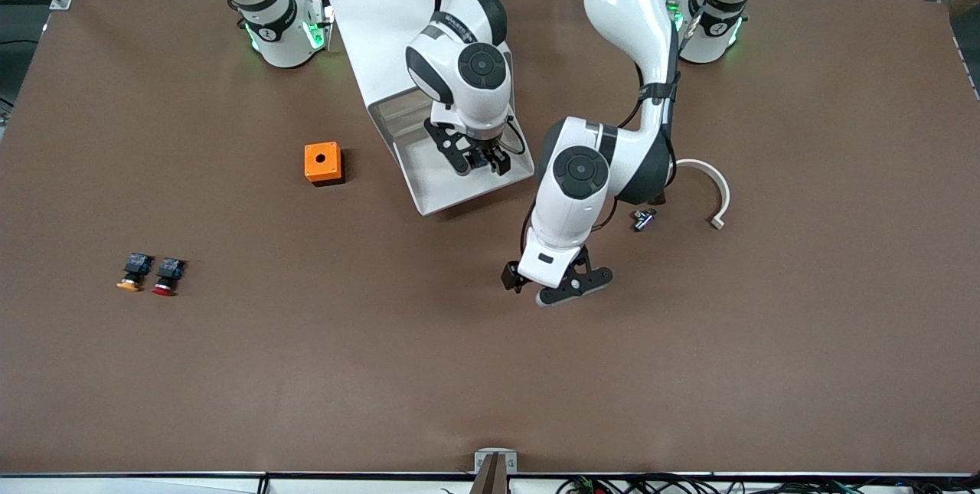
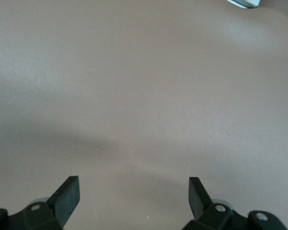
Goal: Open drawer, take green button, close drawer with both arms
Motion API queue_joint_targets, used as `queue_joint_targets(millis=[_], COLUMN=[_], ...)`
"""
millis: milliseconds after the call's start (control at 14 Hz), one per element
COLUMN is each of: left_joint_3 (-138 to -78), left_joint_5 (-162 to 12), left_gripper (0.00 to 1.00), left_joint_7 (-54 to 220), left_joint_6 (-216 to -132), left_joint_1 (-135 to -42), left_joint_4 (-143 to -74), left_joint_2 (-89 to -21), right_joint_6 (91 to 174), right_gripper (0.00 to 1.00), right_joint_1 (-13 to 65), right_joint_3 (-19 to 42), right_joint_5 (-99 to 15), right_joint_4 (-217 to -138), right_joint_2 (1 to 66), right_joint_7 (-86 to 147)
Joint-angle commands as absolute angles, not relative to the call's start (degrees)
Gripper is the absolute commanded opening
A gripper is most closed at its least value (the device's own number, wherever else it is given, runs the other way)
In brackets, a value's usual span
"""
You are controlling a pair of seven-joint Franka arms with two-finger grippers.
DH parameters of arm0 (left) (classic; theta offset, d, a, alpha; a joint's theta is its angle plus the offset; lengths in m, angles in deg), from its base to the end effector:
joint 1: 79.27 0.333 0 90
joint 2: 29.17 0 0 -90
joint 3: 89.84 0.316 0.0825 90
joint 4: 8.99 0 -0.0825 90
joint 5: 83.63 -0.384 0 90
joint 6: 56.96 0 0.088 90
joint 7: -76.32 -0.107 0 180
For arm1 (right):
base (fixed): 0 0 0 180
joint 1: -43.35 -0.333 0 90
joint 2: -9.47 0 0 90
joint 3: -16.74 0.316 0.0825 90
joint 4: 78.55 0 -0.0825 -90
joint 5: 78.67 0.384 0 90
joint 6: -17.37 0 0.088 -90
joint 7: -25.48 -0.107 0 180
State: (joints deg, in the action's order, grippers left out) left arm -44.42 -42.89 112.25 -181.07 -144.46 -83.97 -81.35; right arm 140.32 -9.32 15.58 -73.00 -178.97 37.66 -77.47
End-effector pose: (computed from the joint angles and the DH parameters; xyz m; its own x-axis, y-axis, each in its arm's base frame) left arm 0.6242 -0.4290 0.3108 0.9253 0.3540 0.1358 0.3312 -0.9290 0.1651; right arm 0.4009 0.5125 0.2824 0.5760 -0.8163 -0.0435 -0.8090 -0.5769 0.1127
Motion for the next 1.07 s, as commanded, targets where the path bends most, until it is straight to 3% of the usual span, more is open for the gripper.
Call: queue_joint_targets(millis=[0,356,784,997], left_joint_3=[-44.8,-40.0,-42.6,-42.6], left_joint_5=[-43.4,-43.0,-42.5,-42.9], left_gripper=[1.0,1.0,1.0,1.0], left_joint_7=[108.3,103.8,103.7,103.5], left_joint_6=[-180.4,-180.6,-179.9,-168.6], left_joint_1=[-143.2,-139.9,-139.9,-139.8], left_joint_4=[-83.9,-82.0,-82.6,-82.6], left_joint_2=[-80.4,-79.2,-79.6,-77.9], right_joint_6=[140.9,140.8,140.3,140.2], right_gripper=[1.0,1.0,0.98,0.98], right_joint_1=[-10.0,-10.2,-10.3,-10.2], right_joint_3=[15.1,15.0,15.0,14.9], right_joint_5=[-72.0,-72.2,-72.5,-72.7], right_joint_4=[-179.2,-179.2,-179.2,-179.2], right_joint_2=[38.2,38.7,38.7,38.7], right_joint_7=[-78.3,-78.3,-78.4,-78.4])
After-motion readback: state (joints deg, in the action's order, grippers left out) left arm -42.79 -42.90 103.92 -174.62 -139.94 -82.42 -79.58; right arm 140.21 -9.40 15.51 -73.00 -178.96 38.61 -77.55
